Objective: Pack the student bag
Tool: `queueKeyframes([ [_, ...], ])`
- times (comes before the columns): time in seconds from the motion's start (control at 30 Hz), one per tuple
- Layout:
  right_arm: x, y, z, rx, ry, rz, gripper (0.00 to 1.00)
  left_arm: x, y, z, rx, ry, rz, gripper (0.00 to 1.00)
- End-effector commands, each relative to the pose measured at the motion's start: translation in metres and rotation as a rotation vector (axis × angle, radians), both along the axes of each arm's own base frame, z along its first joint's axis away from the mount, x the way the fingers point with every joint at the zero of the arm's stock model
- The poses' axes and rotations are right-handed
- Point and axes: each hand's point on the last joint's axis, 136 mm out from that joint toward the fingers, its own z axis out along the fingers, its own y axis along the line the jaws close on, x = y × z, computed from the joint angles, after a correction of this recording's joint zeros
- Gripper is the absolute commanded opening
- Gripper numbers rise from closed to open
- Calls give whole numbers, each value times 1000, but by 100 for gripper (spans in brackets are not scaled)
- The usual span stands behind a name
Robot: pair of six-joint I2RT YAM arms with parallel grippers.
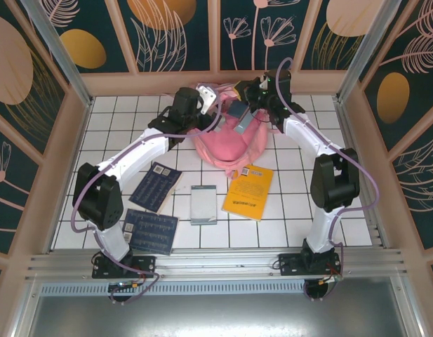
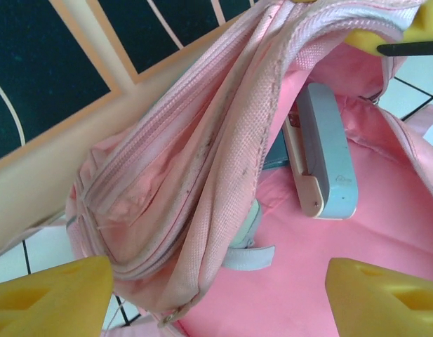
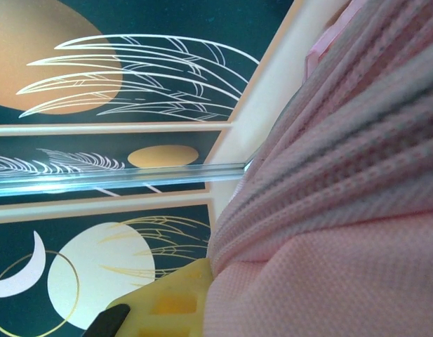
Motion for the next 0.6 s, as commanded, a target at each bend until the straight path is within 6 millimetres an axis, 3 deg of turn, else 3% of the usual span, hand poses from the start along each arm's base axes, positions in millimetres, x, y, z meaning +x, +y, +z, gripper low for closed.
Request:
queueKeyframes([
  [0.0,-1,-7,30,19,-117,12,0,7,-8,42,3,-165,-54,80],
  [0.17,-3,-3,28,26,-119,28,0,26,-10,46,31,-182,-16,78],
  [0.43,-3,-1,29,32,-122,37,0,33,-34,33,-26,-101,-83,74],
  [0.57,-3,-1,28,32,-120,38,0,42,-36,25,-25,-79,-61,73],
])
